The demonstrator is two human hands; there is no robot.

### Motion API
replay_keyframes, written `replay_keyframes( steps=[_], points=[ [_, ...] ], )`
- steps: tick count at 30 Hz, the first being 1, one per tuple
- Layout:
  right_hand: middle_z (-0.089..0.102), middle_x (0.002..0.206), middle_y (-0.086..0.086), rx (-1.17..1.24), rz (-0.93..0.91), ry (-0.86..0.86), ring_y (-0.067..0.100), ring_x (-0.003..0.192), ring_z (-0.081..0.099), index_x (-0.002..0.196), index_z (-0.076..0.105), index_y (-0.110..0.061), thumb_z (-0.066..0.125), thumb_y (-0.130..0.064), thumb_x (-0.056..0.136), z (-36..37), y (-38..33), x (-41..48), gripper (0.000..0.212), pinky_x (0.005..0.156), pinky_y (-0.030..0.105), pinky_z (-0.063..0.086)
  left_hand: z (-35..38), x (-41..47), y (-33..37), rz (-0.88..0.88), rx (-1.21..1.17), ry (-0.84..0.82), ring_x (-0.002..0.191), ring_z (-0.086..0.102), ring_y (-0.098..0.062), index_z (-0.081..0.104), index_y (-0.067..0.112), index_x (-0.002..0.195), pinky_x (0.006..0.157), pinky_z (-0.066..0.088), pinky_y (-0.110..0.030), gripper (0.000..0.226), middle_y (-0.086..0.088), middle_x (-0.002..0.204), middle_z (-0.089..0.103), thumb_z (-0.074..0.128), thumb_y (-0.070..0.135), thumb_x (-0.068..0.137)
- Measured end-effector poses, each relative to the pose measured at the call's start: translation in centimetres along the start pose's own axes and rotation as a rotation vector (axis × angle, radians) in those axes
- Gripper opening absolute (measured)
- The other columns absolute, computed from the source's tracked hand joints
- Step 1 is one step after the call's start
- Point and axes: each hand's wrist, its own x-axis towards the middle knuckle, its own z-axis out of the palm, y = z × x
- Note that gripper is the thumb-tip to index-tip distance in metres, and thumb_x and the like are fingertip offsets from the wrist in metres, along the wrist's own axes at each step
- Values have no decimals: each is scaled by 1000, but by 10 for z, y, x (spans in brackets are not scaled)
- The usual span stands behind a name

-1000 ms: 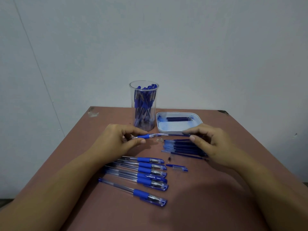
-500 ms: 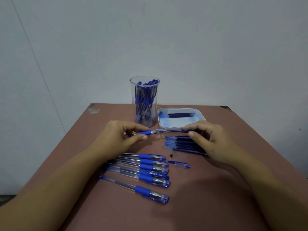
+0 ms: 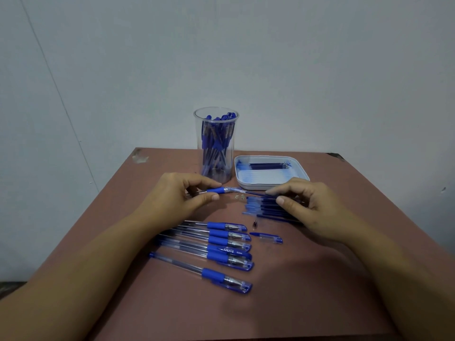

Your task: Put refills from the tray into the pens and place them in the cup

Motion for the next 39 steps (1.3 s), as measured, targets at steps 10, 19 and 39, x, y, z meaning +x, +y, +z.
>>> replay_keyframes(
  steps=[10,19,39],
  points=[
    [64,92,-7,-86,-105,-80,8,87,59,109,63,-45,60,-24,92,14,-5,4,27,73,12,43,8,-3,10,105,31,-119,72,64,-6,65,57,96,62,50,-18,23,20,87,73,66,53,74],
    [63,85,-16,-147,-137,102,7,82,60,91,64,-30,71,-15,87,18,-2,3,17,71,16,45,9,-5,9,114,29,-73,74,66,-10,64,56,100,67,56,-32,25,19,92,73,64,54,75],
    [59,81,-19,-177,-62,-8,3,83,57,88,64,-48,73,-39,81,28,-2,4,14,68,17,42,11,-6,8,92,57,-65,82,68,-2,69,47,105,73,58,-36,26,18,96,74,70,45,79]
  ],
)
